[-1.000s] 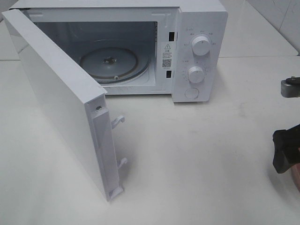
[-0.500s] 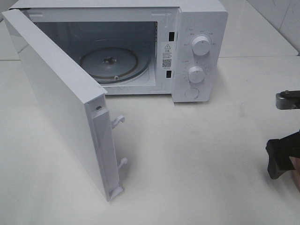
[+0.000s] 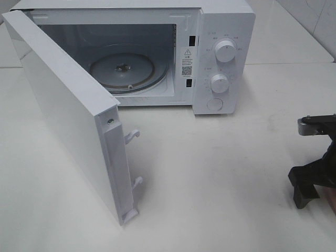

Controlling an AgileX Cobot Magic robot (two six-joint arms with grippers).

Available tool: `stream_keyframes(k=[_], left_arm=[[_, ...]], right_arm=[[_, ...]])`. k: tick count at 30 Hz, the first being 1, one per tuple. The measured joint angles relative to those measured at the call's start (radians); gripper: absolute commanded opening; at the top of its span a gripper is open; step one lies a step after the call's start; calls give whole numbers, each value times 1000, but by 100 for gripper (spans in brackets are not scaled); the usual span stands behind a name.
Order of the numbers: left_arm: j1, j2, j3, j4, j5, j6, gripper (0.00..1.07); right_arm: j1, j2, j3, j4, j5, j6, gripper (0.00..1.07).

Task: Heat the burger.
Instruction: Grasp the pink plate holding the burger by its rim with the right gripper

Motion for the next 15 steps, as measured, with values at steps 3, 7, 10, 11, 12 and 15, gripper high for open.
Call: stream_keyframes(k=[3, 7, 10, 11, 12, 15], left_arm=[[0, 0, 0, 0, 0, 0, 100], [0, 0, 0, 0, 0, 0, 100], [0, 0, 0, 0, 0, 0, 100], [0, 0, 0, 0, 0, 0, 100], [0, 0, 0, 0, 0, 0, 100], [0, 0, 0, 0, 0, 0, 100]], right_arm=[[0, 24, -1, 0, -11, 0, 93], [0, 40, -1, -16, -12, 1, 90], [0, 40, -1, -21, -10, 1, 78], [-2, 40, -1, -30, -9, 2, 73], [-2, 40, -1, -30, -9, 2, 73], [-3, 40, -1, -43, -9, 19, 52]])
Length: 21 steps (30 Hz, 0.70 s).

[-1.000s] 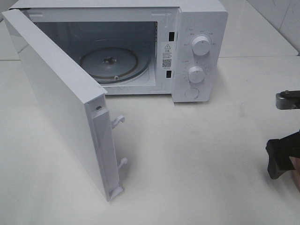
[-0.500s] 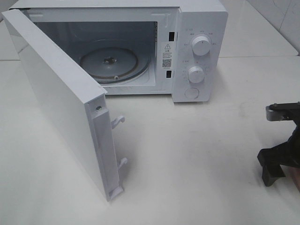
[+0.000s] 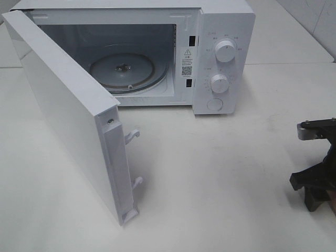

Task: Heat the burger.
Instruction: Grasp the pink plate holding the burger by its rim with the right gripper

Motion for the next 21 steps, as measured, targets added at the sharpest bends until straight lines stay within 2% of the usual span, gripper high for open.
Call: stream_keyframes(k=[1, 2, 3, 4, 5, 6, 7, 8, 10, 21], left_arm=[[0, 0, 0, 0, 0, 0, 100], [0, 0, 0, 0, 0, 0, 100], [0, 0, 0, 0, 0, 0, 100], [0, 0, 0, 0, 0, 0, 100], [0, 0, 0, 0, 0, 0, 100], [0, 0, 0, 0, 0, 0, 100], [0, 0, 0, 0, 0, 0, 100], [0, 0, 0, 0, 0, 0, 100], [0, 0, 0, 0, 0, 0, 100], [0, 0, 0, 0, 0, 0, 100]], right_arm=[[0, 0, 0, 0, 0, 0, 52], [0, 0, 0, -15, 0, 25, 39], [0, 0, 0, -25, 0, 36, 33], [0, 0, 0, -25, 0, 36, 33], [-1, 0, -1, -45, 1, 65, 19], [-1, 0, -1, -45, 1, 65, 19], [-1, 0, -3, -57, 9, 84, 7], [-1, 0, -3, -52, 12, 97, 3], [-1, -1, -4, -50, 14, 103, 0], [7, -11, -6, -53, 27, 114, 0]])
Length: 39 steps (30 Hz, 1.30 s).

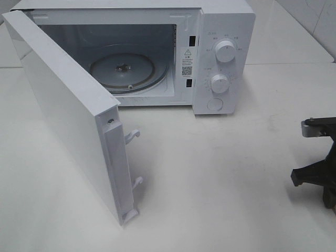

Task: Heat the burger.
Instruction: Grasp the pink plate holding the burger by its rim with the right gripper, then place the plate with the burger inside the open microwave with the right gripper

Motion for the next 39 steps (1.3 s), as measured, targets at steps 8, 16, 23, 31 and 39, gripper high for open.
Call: stream_keyframes(k=[8, 16, 23, 31, 39], left_arm=[[0, 0, 0, 0, 0, 0, 100], [0, 0, 0, 0, 0, 0, 100], [0, 0, 0, 0, 0, 0, 100], [0, 0, 0, 0, 0, 0, 100], [0, 0, 0, 0, 0, 0, 100]], right_arm=[[70, -7, 3, -119, 58, 131, 0], [146, -27, 7, -258, 133, 279, 0], [198, -67, 8, -321, 180, 336, 0], [215, -95, 8, -355, 248, 359, 0], [291, -133, 8, -356, 292, 359, 0]])
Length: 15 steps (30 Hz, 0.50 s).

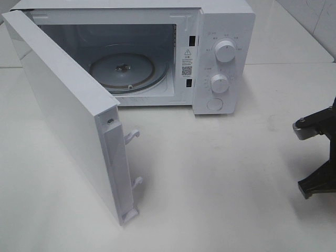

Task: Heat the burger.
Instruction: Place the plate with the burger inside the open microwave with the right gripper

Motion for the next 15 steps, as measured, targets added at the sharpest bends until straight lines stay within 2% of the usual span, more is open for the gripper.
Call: stream_keyframes(k=[15], left_arm=[[0, 0, 0, 0, 0, 0, 100]], right_arm=[[151, -130, 0, -2, 107, -29, 0]])
